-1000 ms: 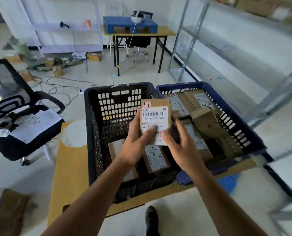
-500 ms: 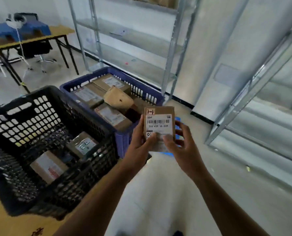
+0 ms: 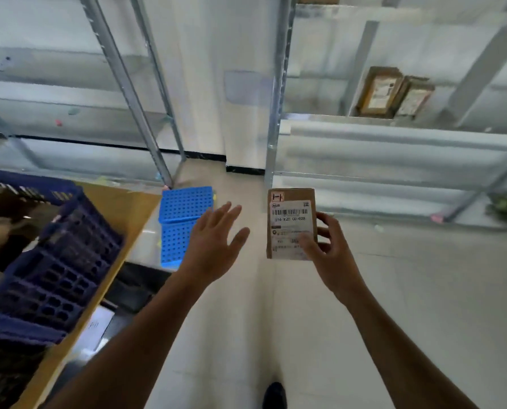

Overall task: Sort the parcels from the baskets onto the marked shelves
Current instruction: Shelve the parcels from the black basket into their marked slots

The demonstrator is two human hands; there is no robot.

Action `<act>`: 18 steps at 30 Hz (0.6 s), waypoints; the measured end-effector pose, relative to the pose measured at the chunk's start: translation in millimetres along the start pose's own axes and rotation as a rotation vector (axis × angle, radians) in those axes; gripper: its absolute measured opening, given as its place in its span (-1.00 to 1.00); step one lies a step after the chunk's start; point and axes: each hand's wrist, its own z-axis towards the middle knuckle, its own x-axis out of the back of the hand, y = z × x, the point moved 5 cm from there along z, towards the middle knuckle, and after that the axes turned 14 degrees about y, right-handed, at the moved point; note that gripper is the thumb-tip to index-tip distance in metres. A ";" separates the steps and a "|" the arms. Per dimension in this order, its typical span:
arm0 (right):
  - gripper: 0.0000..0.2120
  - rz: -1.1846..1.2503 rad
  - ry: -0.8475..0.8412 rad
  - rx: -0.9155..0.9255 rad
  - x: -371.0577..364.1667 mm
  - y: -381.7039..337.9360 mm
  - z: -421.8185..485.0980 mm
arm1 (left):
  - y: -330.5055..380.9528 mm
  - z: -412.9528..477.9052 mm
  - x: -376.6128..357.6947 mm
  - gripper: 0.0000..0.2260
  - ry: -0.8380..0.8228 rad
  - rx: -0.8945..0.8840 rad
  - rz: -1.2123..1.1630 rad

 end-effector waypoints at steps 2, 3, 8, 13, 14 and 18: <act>-0.54 0.031 0.041 -0.003 25.9 -2.2 26.0 | 30.2 25.4 -17.0 -0.43 -0.001 -0.067 0.071; -0.56 0.040 0.054 -0.004 36.8 -4.0 38.4 | 45.2 38.4 -23.3 -0.42 0.005 -0.105 0.097; -0.52 0.048 0.116 0.035 71.9 -17.0 95.6 | 99.4 102.6 -42.4 -0.36 0.054 -0.260 0.175; -0.48 0.045 0.137 0.117 77.7 -44.1 156.1 | 123.7 170.4 -49.9 -0.34 0.071 -0.389 0.186; -0.48 0.048 0.140 0.132 76.3 -52.3 170.2 | 127.2 186.9 -49.5 -0.34 0.088 -0.404 0.187; -0.42 0.036 0.159 0.210 65.9 -90.1 235.0 | 141.8 262.4 -42.1 -0.34 0.153 -0.455 0.178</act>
